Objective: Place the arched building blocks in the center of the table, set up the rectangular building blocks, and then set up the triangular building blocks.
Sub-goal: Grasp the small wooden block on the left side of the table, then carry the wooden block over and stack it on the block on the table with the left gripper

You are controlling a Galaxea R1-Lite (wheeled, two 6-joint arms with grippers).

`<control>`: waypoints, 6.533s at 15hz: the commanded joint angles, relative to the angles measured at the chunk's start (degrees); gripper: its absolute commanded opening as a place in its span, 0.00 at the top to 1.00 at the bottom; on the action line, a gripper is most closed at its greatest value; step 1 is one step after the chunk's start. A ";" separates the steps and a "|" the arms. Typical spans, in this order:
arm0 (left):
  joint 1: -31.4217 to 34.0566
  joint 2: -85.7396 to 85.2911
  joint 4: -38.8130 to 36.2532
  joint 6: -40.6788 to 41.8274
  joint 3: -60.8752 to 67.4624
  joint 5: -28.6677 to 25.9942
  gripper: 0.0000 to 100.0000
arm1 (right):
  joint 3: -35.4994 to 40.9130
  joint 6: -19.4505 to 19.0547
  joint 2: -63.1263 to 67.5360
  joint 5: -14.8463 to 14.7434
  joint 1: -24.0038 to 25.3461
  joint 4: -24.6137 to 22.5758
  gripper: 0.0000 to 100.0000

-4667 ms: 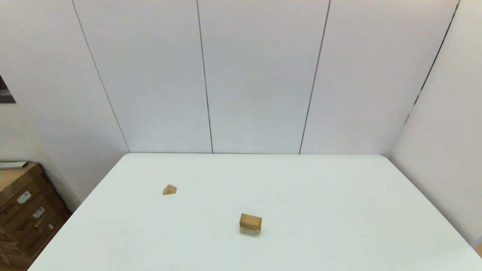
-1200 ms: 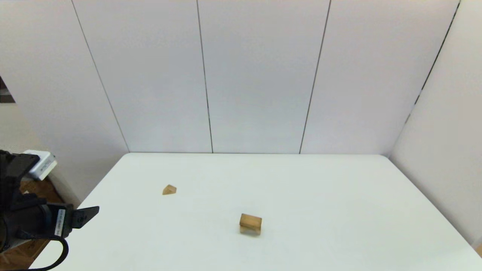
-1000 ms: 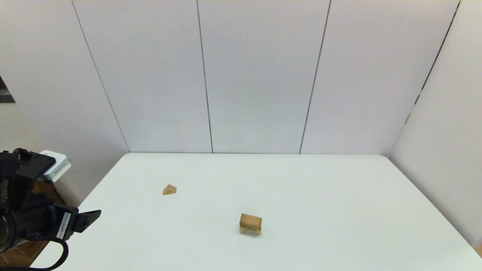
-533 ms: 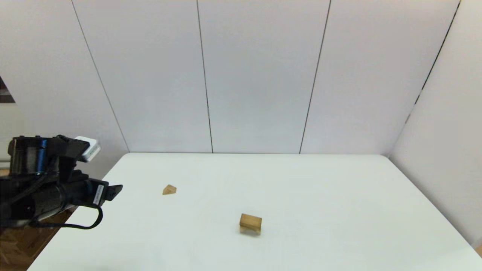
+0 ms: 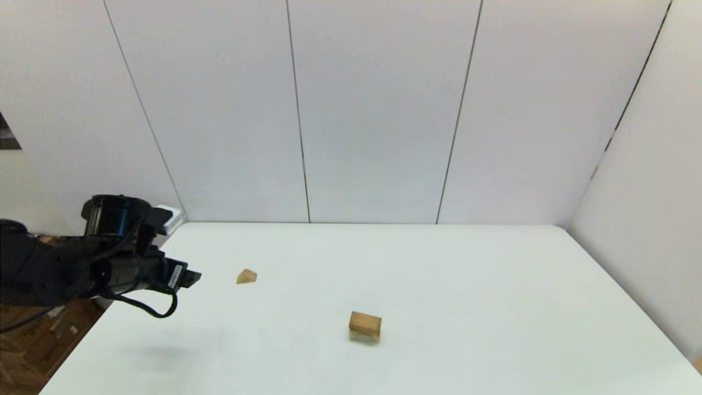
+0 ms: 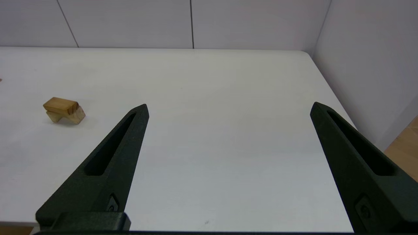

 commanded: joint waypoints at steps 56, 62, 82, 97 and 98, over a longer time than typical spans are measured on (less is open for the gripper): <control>-1.80 46.45 56.13 44.26 -71.65 -25.27 0.00 | -0.04 -0.01 -0.01 -0.02 0.00 0.03 0.00; -1.80 46.28 56.13 44.18 -71.65 -25.62 0.00 | -0.04 -0.01 0.07 0.07 0.00 0.03 0.00; -7.78 35.56 58.41 42.07 -71.56 -29.31 1.00 | -0.04 -0.01 0.07 -0.02 0.00 0.03 0.00; -37.13 31.78 63.42 36.00 -71.47 -28.79 1.00 | -0.04 -0.01 0.07 0.07 0.00 0.03 0.00; -37.66 32.39 63.69 35.91 -71.47 -28.79 1.00 | -0.04 -0.01 0.07 0.07 0.00 0.03 0.00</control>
